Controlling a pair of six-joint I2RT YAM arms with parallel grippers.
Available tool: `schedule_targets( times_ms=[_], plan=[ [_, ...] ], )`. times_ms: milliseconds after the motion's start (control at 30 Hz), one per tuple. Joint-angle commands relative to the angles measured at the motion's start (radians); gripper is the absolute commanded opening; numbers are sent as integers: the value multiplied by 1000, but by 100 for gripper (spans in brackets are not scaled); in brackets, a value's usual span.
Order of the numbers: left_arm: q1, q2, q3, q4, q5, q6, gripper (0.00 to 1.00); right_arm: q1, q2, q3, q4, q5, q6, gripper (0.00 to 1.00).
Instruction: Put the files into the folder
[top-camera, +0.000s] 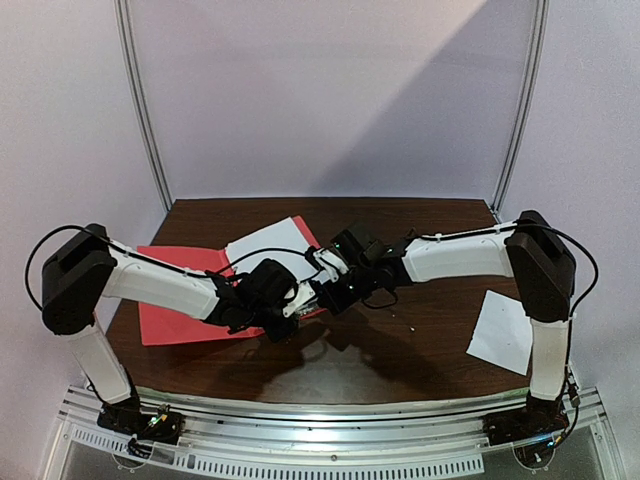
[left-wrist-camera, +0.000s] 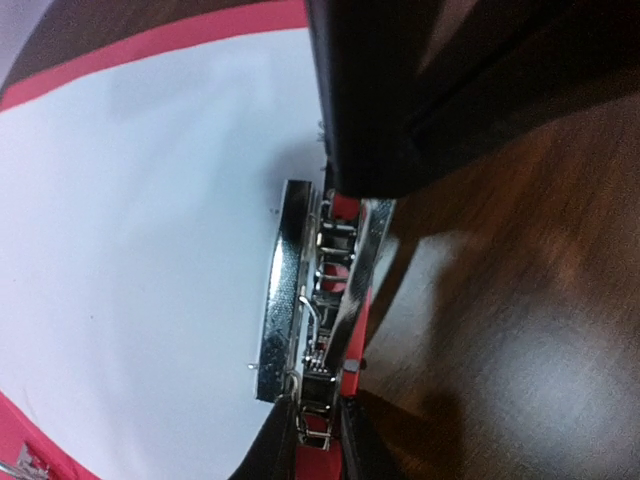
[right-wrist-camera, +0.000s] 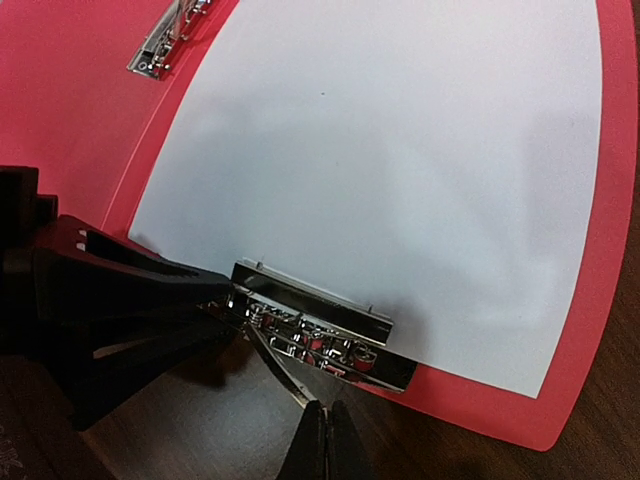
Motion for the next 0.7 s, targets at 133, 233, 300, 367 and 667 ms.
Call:
schedule_targets(
  times_ms=[133, 233, 300, 367, 667],
  plan=[
    [4, 88, 19, -62, -36, 18, 3, 6, 45, 30, -82, -1, -11, 0],
    [2, 87, 19, -63, -19, 30, 0, 4, 45, 41, -94, -3, -12, 0],
    [-1, 78, 17, -60, 9, 45, 0, 3, 43, 45, -101, -3, -15, 0],
    [-5, 62, 13, -55, 42, 53, 0, 3, 41, 45, -109, -3, -17, 0],
    [-61, -8, -14, -80, 136, 7, 0, 2, 1, -16, -128, -10, -38, 0]
  ],
)
